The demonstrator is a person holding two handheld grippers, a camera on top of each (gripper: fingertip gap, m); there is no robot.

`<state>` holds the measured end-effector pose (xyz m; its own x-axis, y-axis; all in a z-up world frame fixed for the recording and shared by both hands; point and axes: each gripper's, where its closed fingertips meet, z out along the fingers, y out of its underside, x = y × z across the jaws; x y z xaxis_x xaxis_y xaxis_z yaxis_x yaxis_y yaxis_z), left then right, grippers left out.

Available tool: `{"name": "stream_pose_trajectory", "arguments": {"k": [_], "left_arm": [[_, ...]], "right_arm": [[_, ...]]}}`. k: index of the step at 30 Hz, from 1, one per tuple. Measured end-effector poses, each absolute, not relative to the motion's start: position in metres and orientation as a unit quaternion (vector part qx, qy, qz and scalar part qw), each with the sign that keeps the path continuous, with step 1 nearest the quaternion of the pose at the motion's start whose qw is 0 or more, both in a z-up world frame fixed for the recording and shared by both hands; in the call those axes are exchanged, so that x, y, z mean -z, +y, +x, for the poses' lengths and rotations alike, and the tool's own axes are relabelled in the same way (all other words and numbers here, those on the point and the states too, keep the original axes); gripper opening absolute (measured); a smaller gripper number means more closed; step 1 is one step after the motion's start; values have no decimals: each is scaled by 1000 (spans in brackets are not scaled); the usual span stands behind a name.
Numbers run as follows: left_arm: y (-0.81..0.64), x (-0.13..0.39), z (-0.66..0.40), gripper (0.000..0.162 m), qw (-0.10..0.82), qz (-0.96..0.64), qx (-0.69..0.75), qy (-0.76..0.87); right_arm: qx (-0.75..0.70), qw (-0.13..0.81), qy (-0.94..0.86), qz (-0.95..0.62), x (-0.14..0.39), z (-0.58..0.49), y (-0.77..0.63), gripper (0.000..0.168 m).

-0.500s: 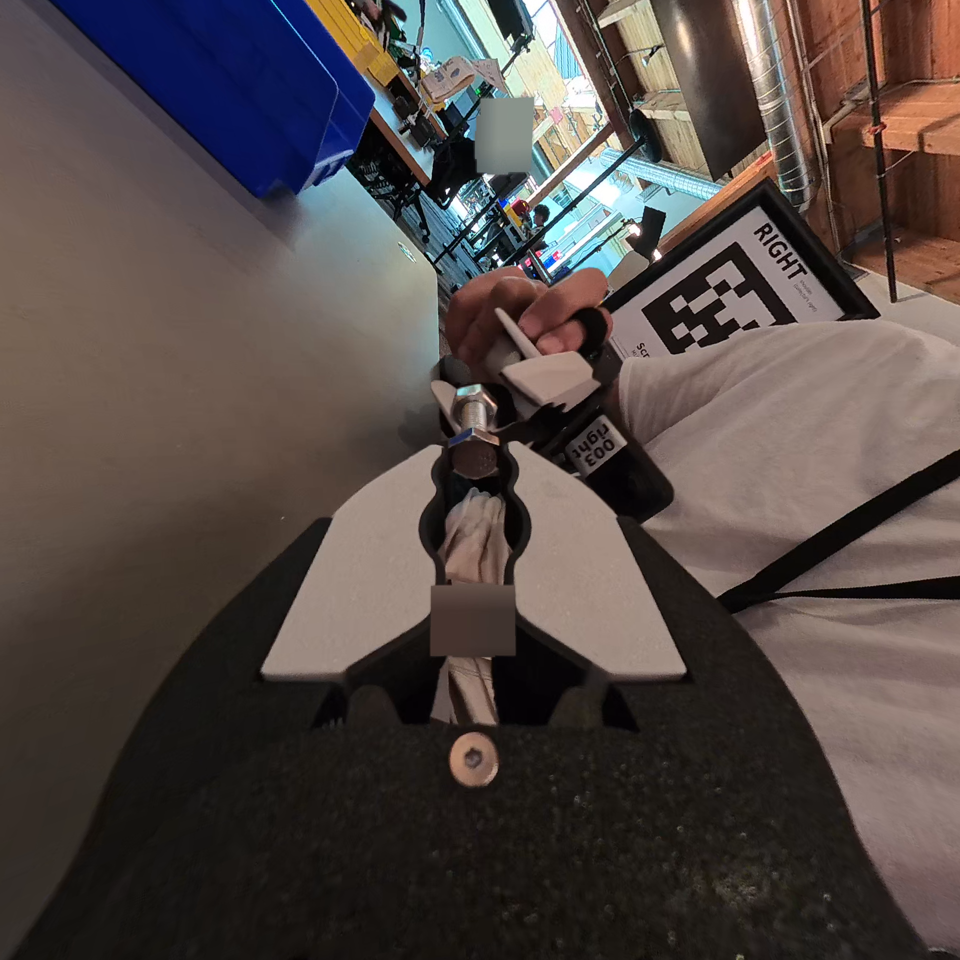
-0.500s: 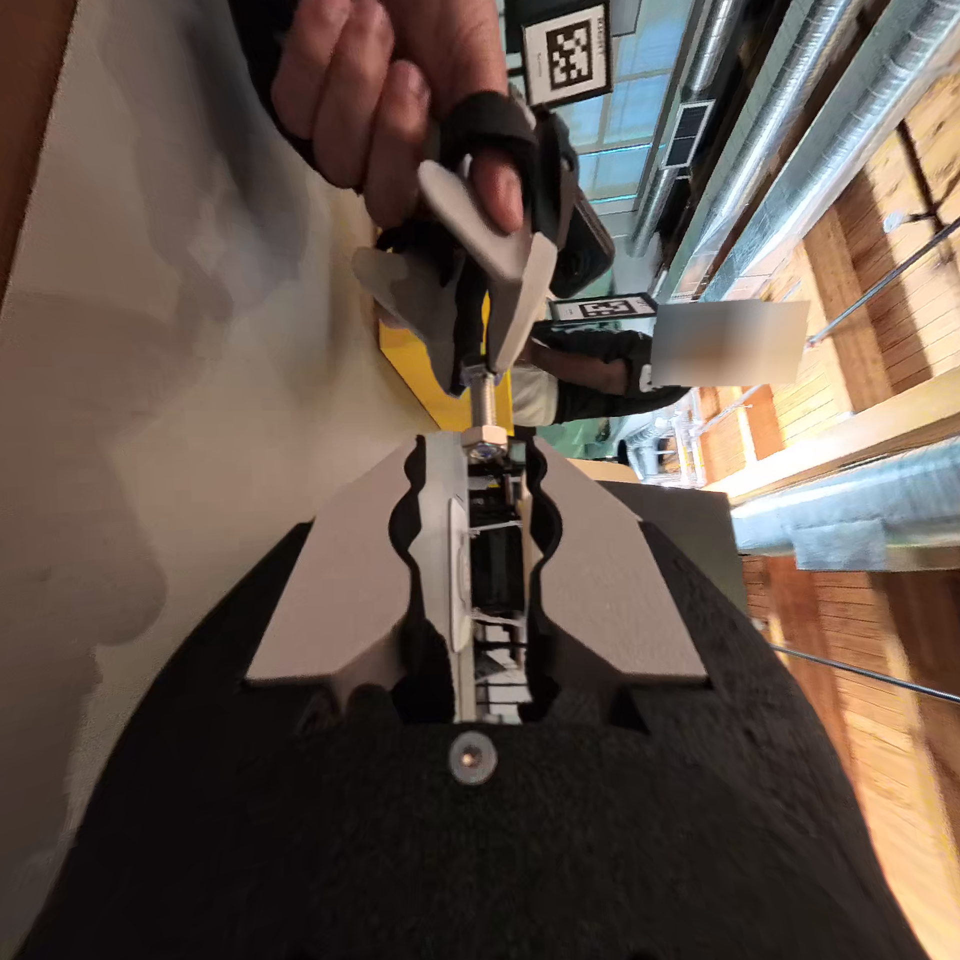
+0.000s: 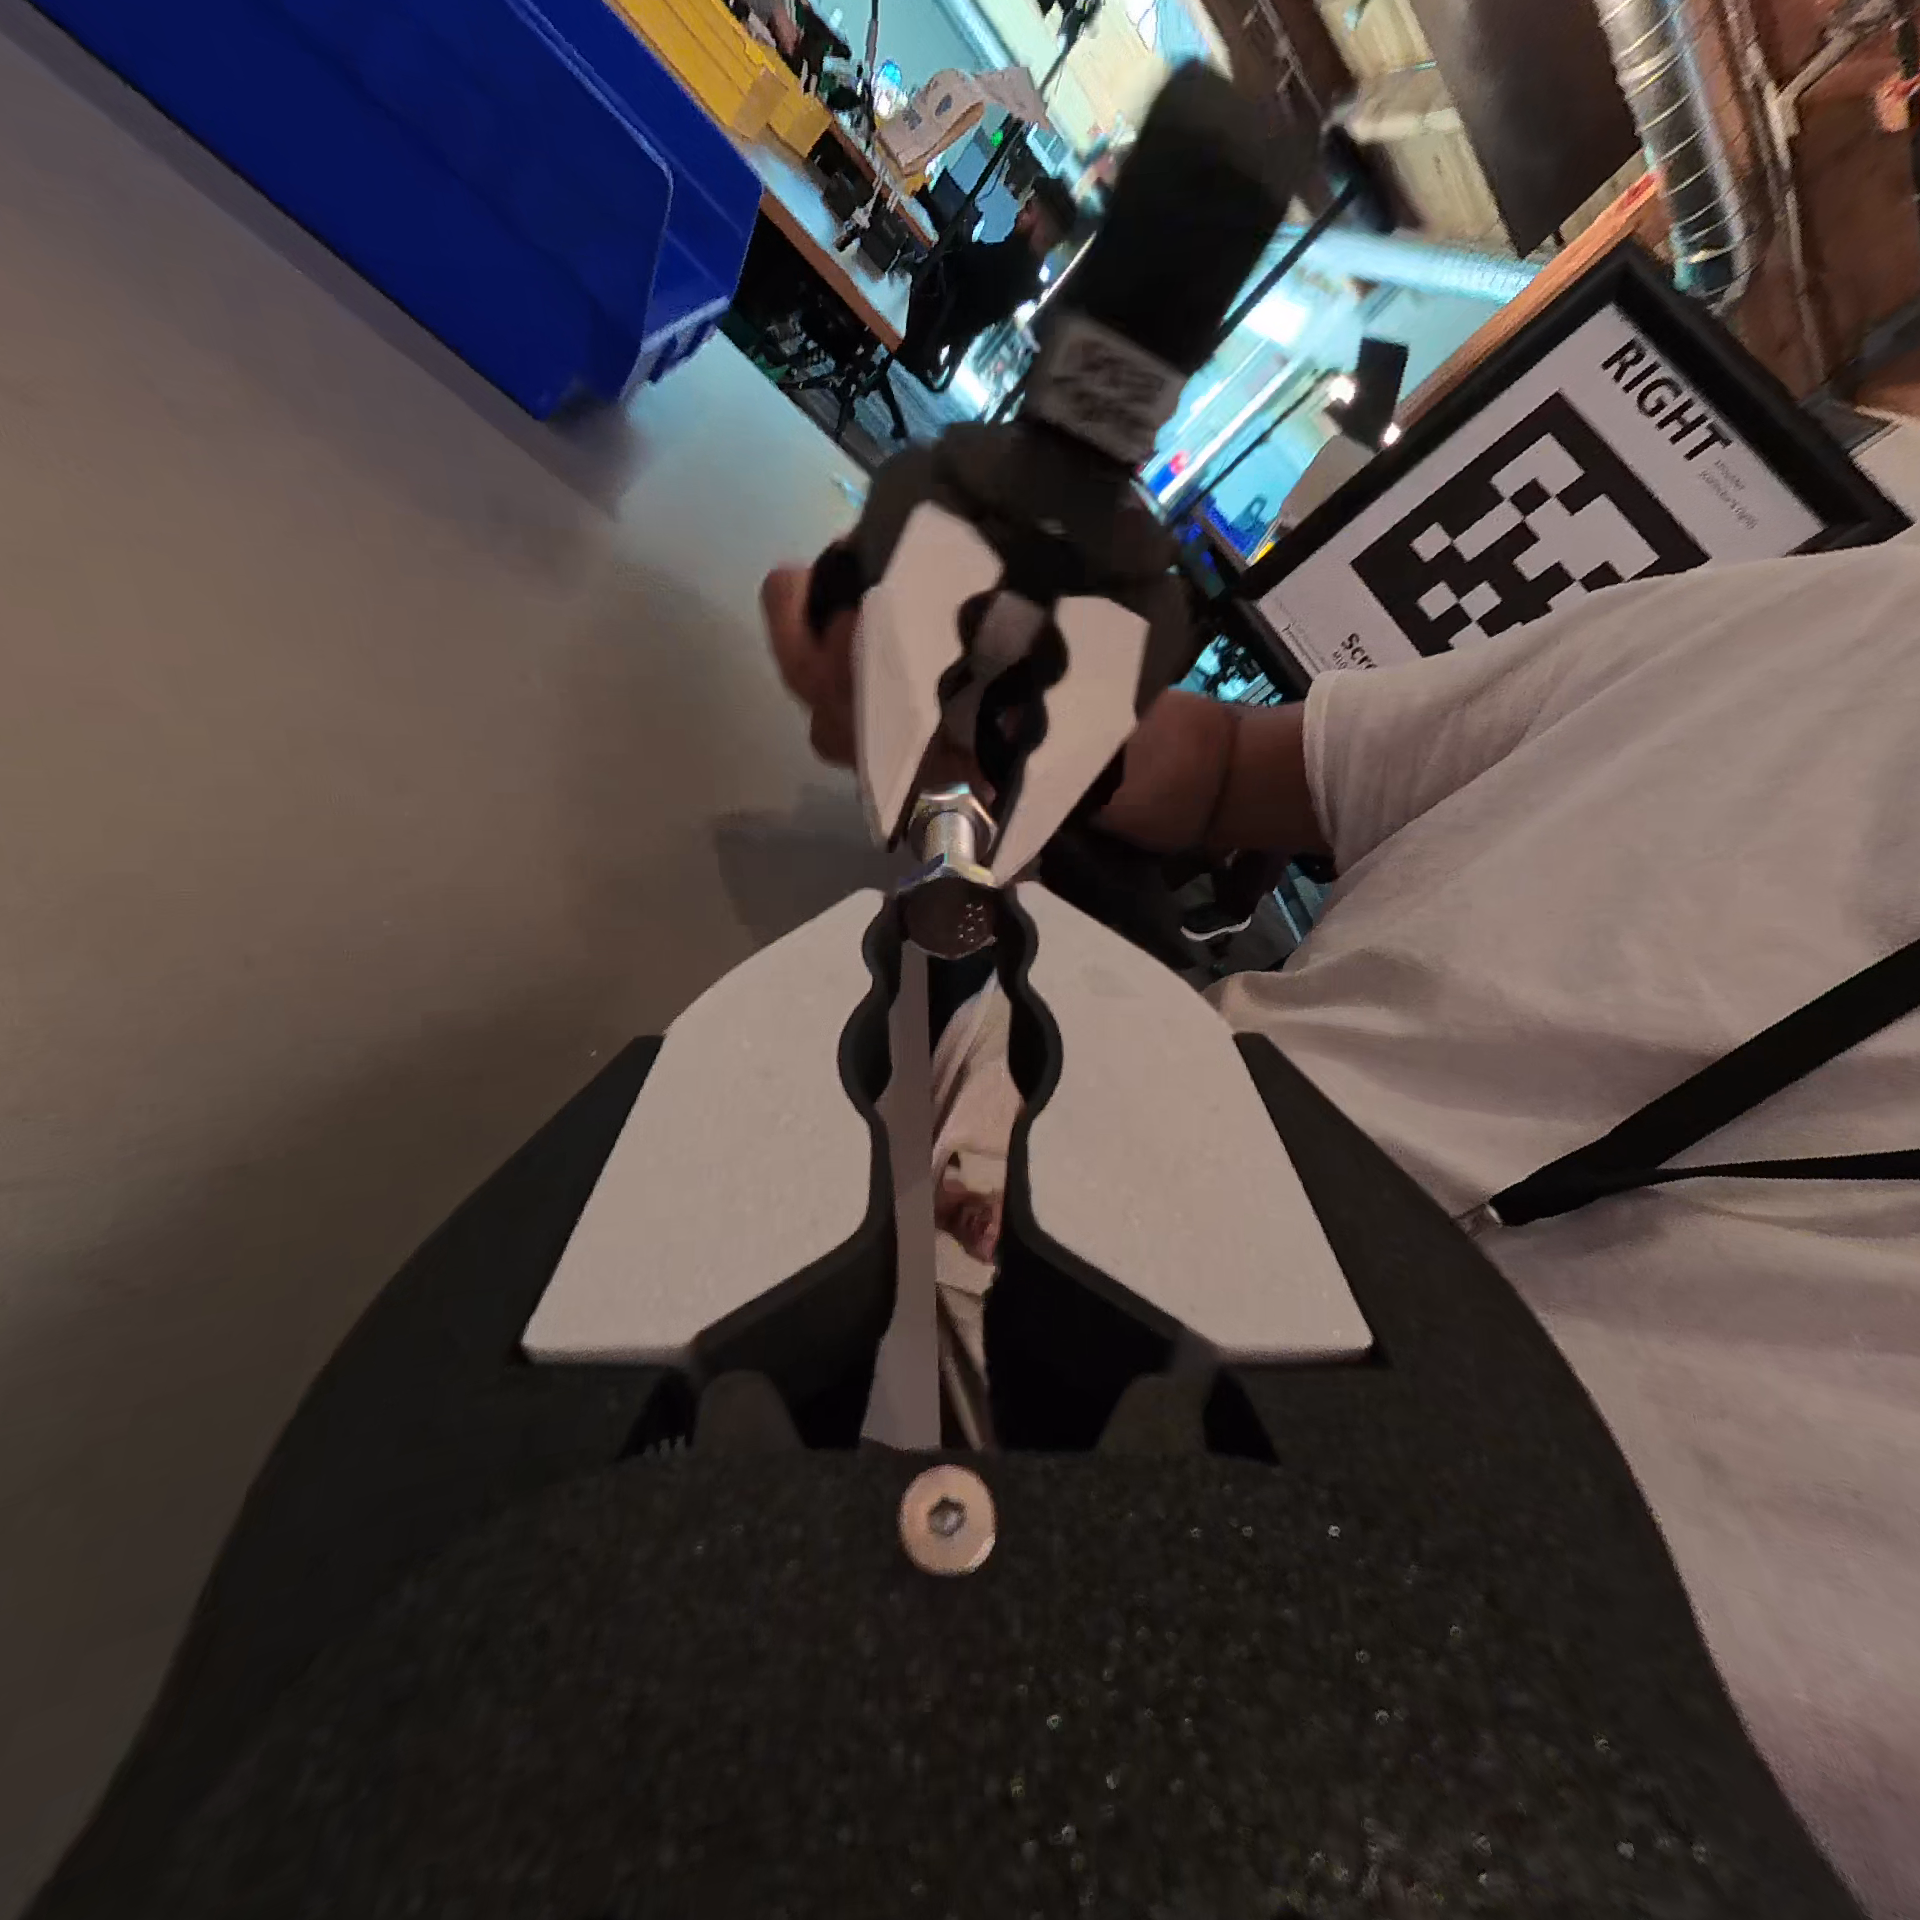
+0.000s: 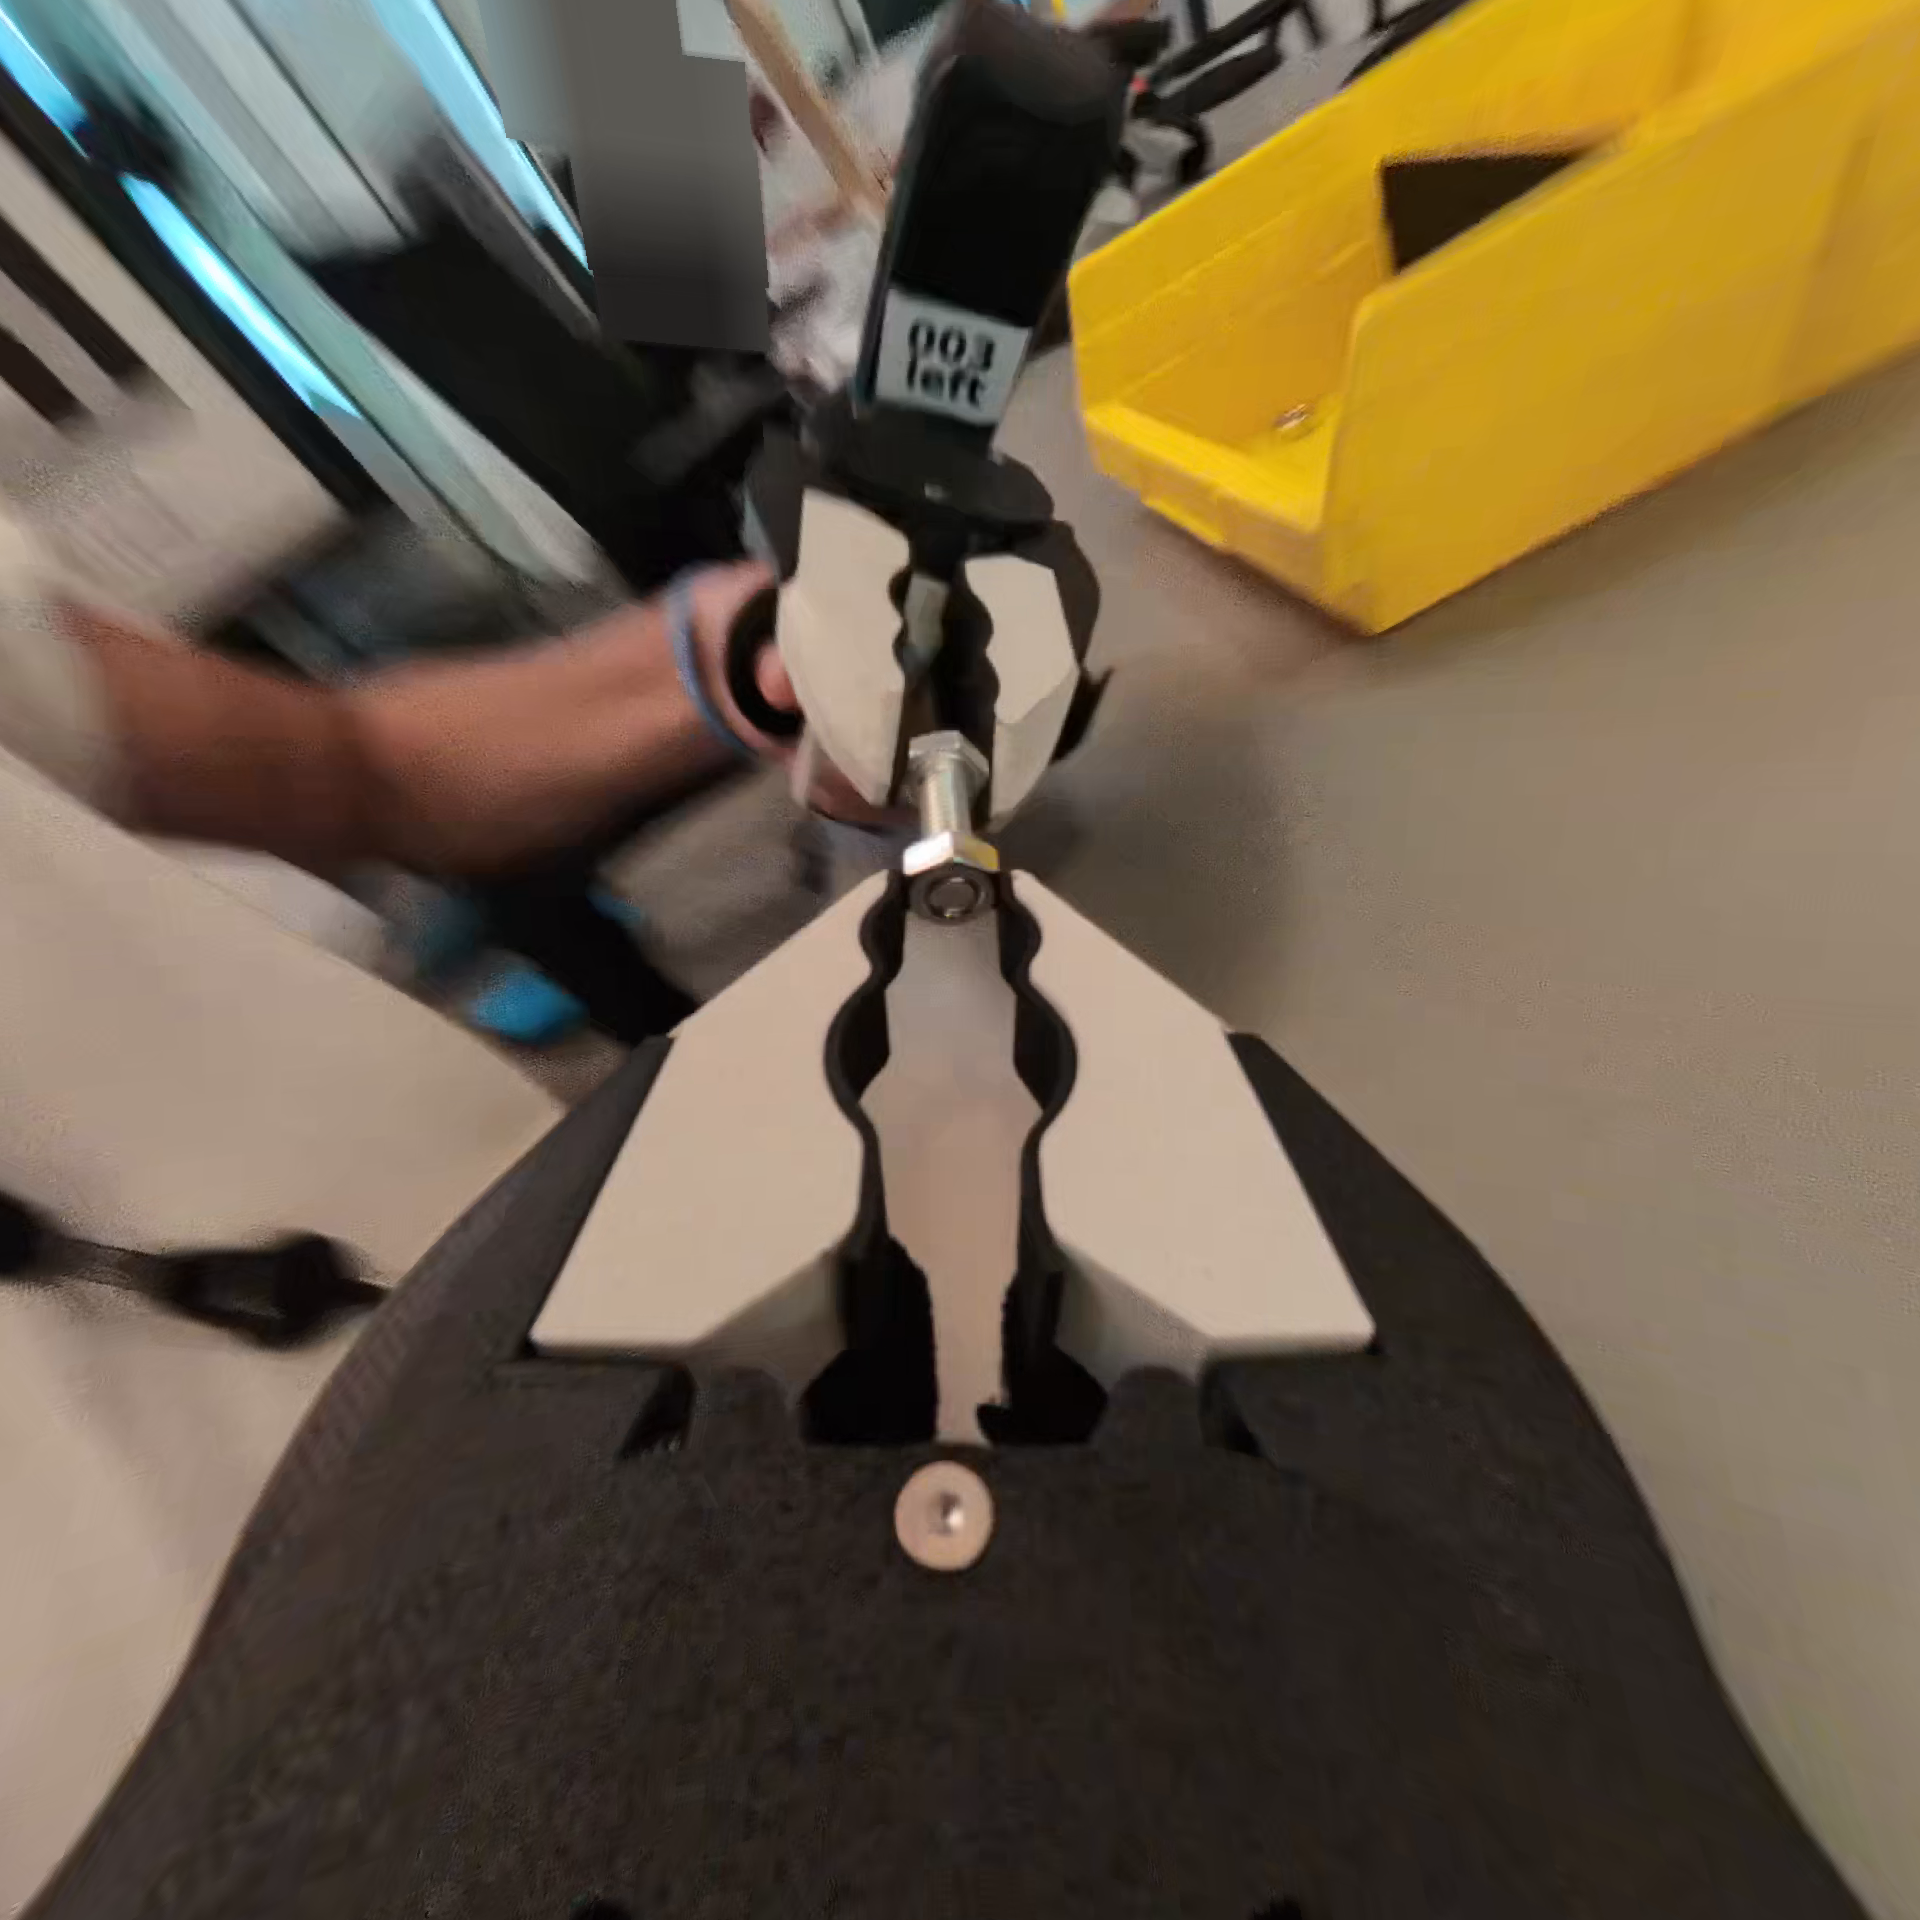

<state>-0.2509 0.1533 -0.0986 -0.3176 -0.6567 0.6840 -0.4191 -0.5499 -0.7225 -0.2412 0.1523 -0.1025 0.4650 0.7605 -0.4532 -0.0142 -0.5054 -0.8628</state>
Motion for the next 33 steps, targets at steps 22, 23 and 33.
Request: {"name": "stream_pose_trajectory", "arguments": {"k": [22,23,33], "left_arm": [[170,95,-251,17,89,-592,686,413],[170,95,-250,17,87,-592,686,414],[161,95,-248,17,71,-586,692,416]], "right_arm": [[259,606,-527,-537,108,-216,170,40],[283,616,-530,-510,101,-220,168,40],[380,618,-558,-404,91,-235,169,17]]}}
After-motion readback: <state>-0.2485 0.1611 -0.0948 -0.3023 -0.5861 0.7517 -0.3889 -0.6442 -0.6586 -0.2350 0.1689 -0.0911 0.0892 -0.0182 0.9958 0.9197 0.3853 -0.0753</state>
